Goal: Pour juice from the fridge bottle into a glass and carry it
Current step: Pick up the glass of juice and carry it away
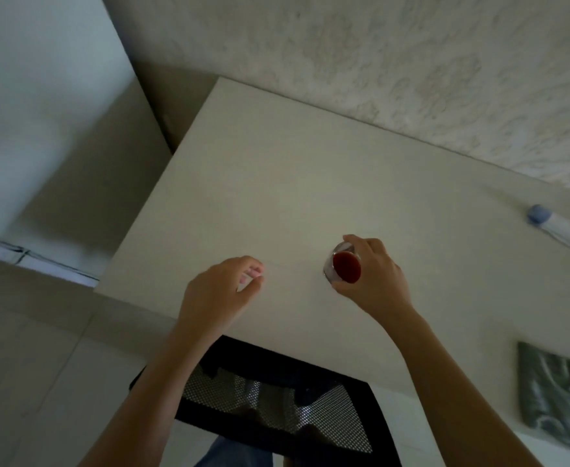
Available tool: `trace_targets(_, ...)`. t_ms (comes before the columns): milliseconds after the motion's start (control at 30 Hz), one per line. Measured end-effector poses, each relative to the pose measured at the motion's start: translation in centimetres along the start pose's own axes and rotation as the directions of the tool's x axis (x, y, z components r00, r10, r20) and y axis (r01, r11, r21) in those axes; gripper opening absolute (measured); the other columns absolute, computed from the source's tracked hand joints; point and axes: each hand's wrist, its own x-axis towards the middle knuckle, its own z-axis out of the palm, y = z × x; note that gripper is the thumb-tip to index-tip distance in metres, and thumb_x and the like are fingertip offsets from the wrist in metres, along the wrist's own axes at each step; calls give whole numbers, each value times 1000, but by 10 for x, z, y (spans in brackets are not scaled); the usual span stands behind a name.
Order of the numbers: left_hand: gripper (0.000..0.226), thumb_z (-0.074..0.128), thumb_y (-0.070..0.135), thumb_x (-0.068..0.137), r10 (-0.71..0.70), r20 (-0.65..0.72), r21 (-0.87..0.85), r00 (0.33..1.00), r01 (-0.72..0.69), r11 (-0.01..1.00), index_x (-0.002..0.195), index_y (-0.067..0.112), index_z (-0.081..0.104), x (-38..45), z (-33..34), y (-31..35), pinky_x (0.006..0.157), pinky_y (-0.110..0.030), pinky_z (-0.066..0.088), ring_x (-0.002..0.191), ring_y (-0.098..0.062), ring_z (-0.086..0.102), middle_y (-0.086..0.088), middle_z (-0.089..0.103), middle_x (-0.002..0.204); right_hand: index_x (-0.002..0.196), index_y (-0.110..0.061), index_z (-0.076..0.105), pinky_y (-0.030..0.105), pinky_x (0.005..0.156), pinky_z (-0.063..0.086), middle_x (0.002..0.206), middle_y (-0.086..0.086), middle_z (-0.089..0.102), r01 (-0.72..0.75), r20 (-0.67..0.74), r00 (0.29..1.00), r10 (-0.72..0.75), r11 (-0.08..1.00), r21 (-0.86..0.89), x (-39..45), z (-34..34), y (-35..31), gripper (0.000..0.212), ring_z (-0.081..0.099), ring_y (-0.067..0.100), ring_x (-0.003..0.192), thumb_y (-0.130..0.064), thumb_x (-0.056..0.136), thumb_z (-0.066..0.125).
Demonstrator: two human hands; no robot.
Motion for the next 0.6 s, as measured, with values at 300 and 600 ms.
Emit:
trace_targets(300,20,50,40,87,-136,-262,-35,955,132,991,100,33,63,-110,-31,9,76,-28,51,88,0,63,20,67,97,132,-34,40,30,82,47,127,-5,48,375,54,926,-374,927,-25,-65,-36,-62,70,58,19,102,-45,70,72)
trace_targets(600,25,46,41,81,-240,-626,188,742,443,877,95,32,65,-289,-31,7,61,-25,46,73,-15,67,13,70,90,133,-33,39,29,83,51,127,-4,48,758,236,623,-745,650,51,-155,-28,-139,77,58,15,101,-39,66,78)
